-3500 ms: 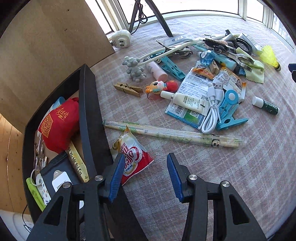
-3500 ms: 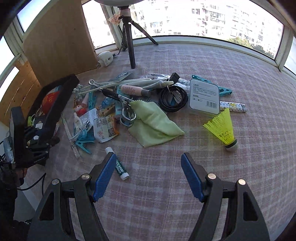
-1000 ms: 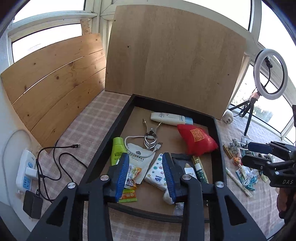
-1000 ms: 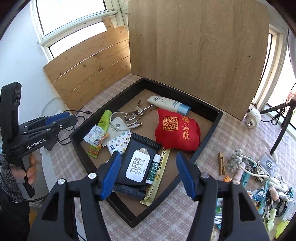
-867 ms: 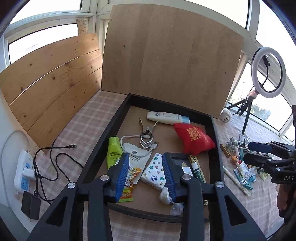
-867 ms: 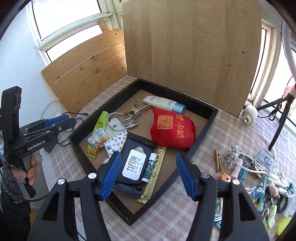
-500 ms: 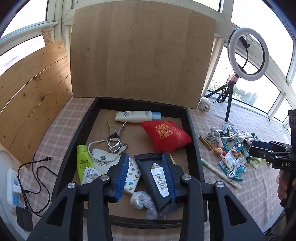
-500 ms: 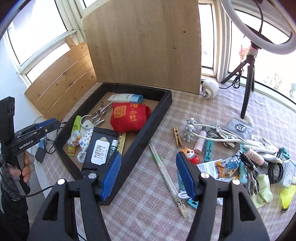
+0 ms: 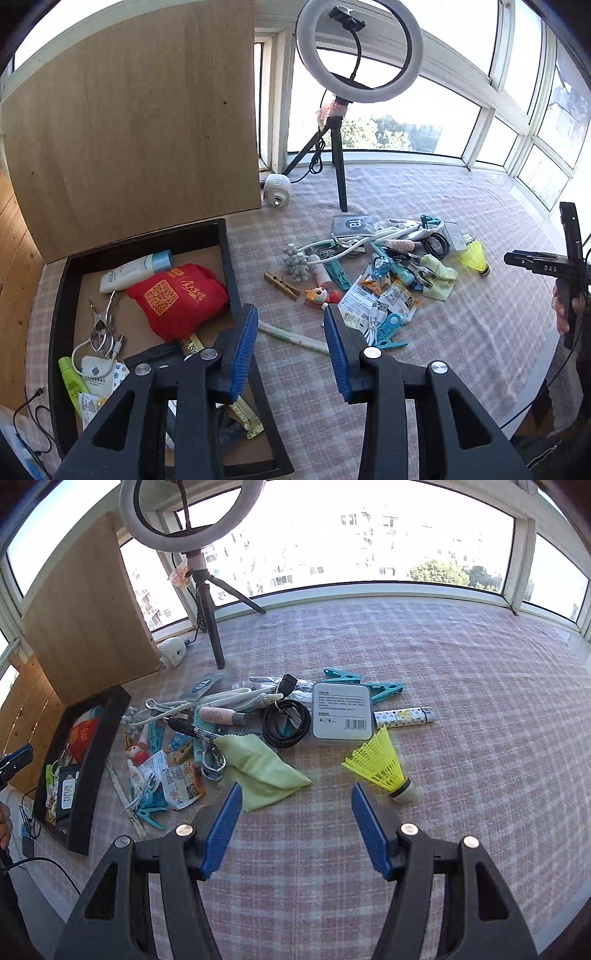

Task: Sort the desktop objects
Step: 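Move both grippers back over the pile of items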

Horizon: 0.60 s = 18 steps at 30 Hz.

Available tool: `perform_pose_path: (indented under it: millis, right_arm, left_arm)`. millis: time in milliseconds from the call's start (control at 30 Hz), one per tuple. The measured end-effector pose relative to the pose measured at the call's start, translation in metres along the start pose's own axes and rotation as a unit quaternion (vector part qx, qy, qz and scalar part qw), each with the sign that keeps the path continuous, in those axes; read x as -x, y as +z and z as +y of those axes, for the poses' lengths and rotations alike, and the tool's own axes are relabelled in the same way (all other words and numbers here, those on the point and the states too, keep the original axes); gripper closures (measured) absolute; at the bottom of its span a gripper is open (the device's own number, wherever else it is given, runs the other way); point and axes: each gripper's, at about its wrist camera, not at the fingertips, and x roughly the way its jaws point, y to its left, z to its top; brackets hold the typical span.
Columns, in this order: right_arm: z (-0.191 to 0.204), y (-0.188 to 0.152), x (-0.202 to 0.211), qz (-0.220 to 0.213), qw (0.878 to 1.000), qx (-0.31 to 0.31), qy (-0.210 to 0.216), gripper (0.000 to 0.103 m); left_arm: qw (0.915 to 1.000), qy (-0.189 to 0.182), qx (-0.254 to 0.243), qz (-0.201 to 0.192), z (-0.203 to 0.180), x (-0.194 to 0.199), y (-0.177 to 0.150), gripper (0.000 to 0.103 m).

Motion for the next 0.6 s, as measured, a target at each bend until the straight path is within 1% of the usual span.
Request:
perform_pose_path:
  millis: [167, 200, 333, 467, 567, 600]
  right_arm:
    - [-0.032, -0.002, -0.002, 0.017, 1.0, 0.025, -0.009, 0.042]
    - [-0.039, -0.003, -0.002, 0.02, 0.999, 0.03, -0.011, 0.042]
    - [-0.065, -0.004, -0.004, 0.033, 0.998, 0.05, -0.019, 0.042]
    - [-0.09, -0.006, -0.005, 0.046, 0.996, 0.069, -0.026, 0.042]
    - [-0.099, -0.004, -0.015, 0.062, 0.995, 0.08, -0.011, 0.042]
    - [-0.101, -0.003, -0.019, 0.064, 0.994, 0.085, -0.007, 0.042]
  left_arm:
    - [0.9988, -0.008, -0.041, 0.027, -0.055, -0.019, 0.016, 0.068]
    - [0.9983, -0.015, -0.047, 0.031, -0.066, -0.023, 0.019, 0.068]
    - [0.995, -0.027, -0.083, 0.049, -0.113, -0.042, 0.031, 0.068]
    - [0.9895, -0.063, -0.117, 0.055, -0.164, -0.061, 0.041, 0.068]
    - [0.9835, -0.092, -0.142, 0.065, -0.203, -0.082, 0.051, 0.067]
    - [0.9816, -0.095, -0.151, 0.069, -0.215, -0.091, 0.053, 0.067]
